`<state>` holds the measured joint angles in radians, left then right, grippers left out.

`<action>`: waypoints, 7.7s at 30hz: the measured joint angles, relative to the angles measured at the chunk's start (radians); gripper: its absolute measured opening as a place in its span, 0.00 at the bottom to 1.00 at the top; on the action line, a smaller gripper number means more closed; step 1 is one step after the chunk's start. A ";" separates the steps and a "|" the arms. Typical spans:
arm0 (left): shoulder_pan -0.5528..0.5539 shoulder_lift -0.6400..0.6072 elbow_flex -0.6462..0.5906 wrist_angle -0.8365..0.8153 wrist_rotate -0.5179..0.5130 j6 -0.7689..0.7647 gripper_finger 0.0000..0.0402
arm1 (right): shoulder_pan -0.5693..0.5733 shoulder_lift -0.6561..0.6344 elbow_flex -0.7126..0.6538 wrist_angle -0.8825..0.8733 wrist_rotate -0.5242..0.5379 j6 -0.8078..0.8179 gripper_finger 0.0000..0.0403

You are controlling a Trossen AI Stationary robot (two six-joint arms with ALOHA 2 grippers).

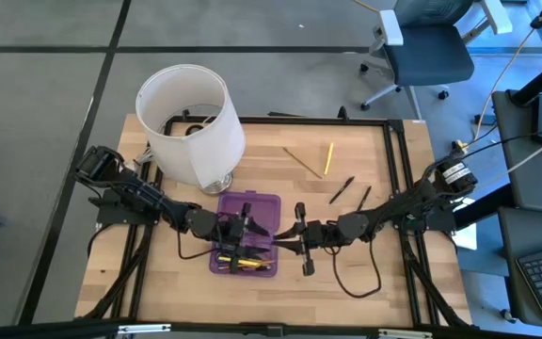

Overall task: Pick & place school supplies into a supply box
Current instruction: Put the blue pen into the purple supply box, then put the black pen into the purple supply box

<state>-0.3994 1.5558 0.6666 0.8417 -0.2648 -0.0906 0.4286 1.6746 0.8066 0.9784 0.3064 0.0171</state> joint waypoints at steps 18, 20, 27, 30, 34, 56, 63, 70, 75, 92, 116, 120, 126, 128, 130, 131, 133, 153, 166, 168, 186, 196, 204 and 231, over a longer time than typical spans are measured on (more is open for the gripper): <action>-0.001 0.000 0.000 0.031 0.041 0.053 0.31 | -0.009 0.071 0.090 -0.043 -0.029 -0.074 0.09; -0.001 0.000 0.000 0.030 0.056 0.053 0.26 | -0.009 0.071 0.090 -0.042 -0.031 -0.075 0.09; -0.001 0.000 0.000 0.026 0.063 0.099 0.09 | -0.009 0.071 0.090 -0.062 -0.030 -0.072 0.09; -0.001 0.000 0.000 0.014 0.064 0.101 0.06 | -0.009 0.071 0.090 -0.075 -0.030 -0.087 0.10; -0.002 0.000 0.000 -0.008 0.064 0.094 0.06 | -0.006 0.071 0.090 -0.095 -0.030 -0.140 0.16; -0.135 -0.036 0.182 -0.920 -0.049 -0.207 0.06 | -0.004 -0.118 0.090 -0.828 -0.031 0.187 0.45; -0.125 -0.035 0.292 -1.327 0.056 -0.404 0.06 | -0.004 -0.118 0.090 -0.847 -0.031 0.191 0.45; -0.080 -0.034 0.294 -1.391 0.157 -0.394 0.06 | -0.004 -0.118 0.090 -0.850 -0.031 0.190 0.45; -0.044 -0.022 0.294 -1.391 0.159 -0.335 0.06 | -0.004 -0.118 0.090 -0.851 -0.031 0.199 0.45; 0.024 0.134 0.294 -1.400 0.209 -0.317 0.07 | -0.004 -0.118 0.090 -1.011 -0.012 0.387 0.45; 0.037 0.101 0.332 -1.389 0.227 -0.357 0.24 | -0.074 -0.158 0.089 -1.544 0.019 0.823 0.45; 0.027 0.050 0.346 -1.376 0.196 -0.311 0.23 | -0.105 -0.204 0.089 -1.750 0.119 0.931 0.45; 0.023 0.003 0.347 -1.359 0.166 -0.308 0.22 | -0.147 -0.259 0.089 -2.020 0.179 1.100 0.45; 0.022 0.003 0.347 -1.357 0.167 -0.309 0.23 | -0.164 -0.264 0.089 -2.042 0.191 1.085 0.45; 0.022 0.003 0.347 -1.357 0.168 -0.315 0.23 | -0.179 -0.264 0.089 -2.042 0.189 0.999 0.45; 0.022 0.003 0.347 -1.357 0.168 -0.315 0.23 | -0.182 -0.264 0.089 -2.042 0.180 0.947 0.45; 0.022 0.003 0.347 -1.357 0.168 -0.315 0.23 | -0.185 -0.264 0.089 -2.041 0.134 0.863 0.45; 0.022 0.003 0.346 -1.331 0.170 -0.315 0.22 | -0.215 -0.263 0.009 -2.086 0.006 1.477 0.45; 0.022 0.004 0.346 -1.332 0.178 -0.296 0.23 | -0.216 -0.263 -0.136 -1.916 -0.016 1.635 0.45; 0.022 0.004 0.346 -1.332 0.178 -0.297 0.22 | -0.217 -0.263 -0.159 -1.879 -0.021 1.656 0.45; 0.022 0.004 0.346 -1.332 0.178 -0.297 0.22 | -0.216 -0.268 -0.277 -1.785 -0.005 1.670 0.38; 0.022 0.004 0.346 -1.331 0.178 -0.298 0.23 | -0.216 -0.266 -0.278 -1.763 -0.003 1.512 0.18; 0.022 0.004 0.346 -1.331 0.177 -0.298 0.22 | -0.212 -0.266 -0.278 -1.744 -0.010 1.422 0.09; 0.022 0.004 0.346 -1.331 0.177 -0.299 0.22 | 0.094 -0.263 -0.245 -1.684 -0.086 1.437 0.11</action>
<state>-0.3779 1.5600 1.0126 -0.4896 -0.0879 -0.3893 0.5223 1.4116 0.5613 -0.7052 0.2202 1.4537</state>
